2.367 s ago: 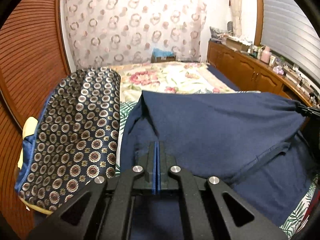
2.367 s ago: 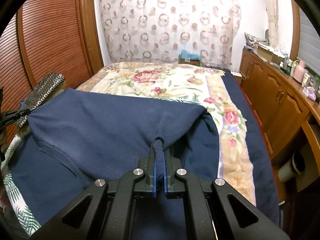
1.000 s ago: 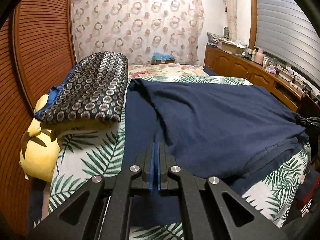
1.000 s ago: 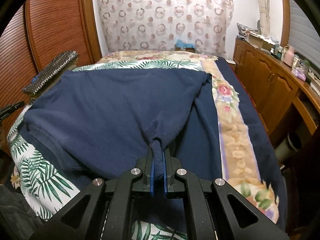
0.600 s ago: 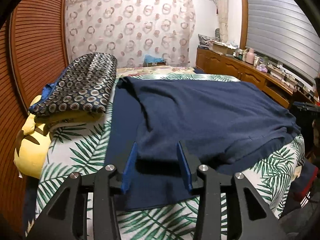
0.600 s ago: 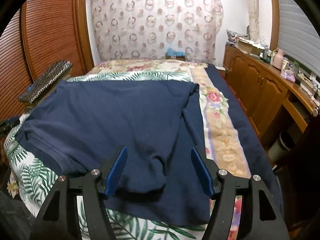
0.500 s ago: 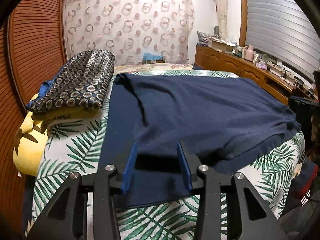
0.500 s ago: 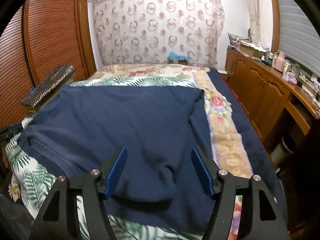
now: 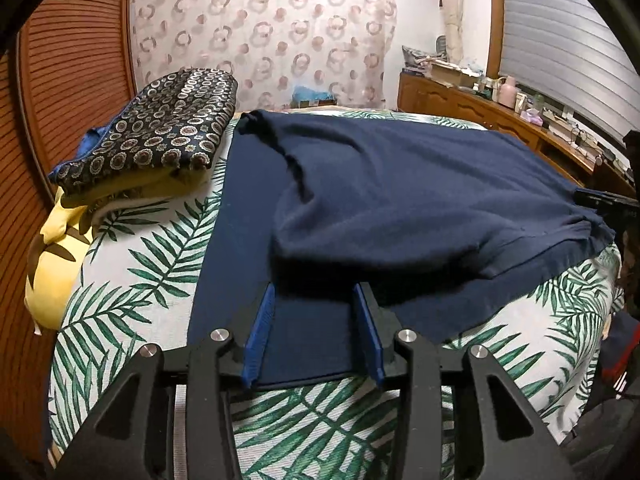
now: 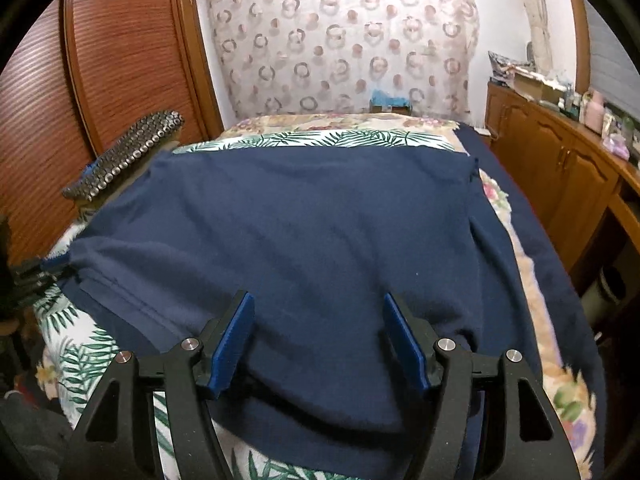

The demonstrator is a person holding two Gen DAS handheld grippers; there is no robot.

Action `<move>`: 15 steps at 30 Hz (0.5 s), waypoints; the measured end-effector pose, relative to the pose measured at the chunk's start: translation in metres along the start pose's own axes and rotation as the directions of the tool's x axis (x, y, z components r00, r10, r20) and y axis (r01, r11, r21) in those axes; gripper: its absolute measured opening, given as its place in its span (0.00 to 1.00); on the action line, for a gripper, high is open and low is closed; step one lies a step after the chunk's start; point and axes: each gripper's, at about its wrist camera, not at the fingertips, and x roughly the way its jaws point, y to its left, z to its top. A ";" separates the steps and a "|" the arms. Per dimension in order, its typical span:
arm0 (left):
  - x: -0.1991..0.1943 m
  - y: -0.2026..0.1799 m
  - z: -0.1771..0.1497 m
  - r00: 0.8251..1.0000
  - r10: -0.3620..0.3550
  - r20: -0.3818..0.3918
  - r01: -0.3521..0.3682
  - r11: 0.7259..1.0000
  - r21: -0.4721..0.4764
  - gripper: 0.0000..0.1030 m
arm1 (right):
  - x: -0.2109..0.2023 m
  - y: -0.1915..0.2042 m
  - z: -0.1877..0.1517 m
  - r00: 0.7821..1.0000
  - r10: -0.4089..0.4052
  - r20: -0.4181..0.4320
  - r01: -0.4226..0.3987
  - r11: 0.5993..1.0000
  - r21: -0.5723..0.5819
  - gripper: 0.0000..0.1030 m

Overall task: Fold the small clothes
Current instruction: 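Open both tools and hold them above the folded shirt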

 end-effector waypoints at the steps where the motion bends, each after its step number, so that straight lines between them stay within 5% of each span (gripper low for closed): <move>1: 0.000 0.000 -0.001 1.000 0.002 0.001 -0.002 1.000 -0.002 0.41 | 0.001 0.000 -0.001 1.000 0.004 -0.003 -0.004 1.000 -0.002 0.66; 15: -0.003 0.000 0.000 1.000 0.001 -0.006 -0.001 1.000 -0.013 0.41 | 0.011 0.004 -0.016 1.000 -0.010 0.010 0.010 1.000 0.023 0.67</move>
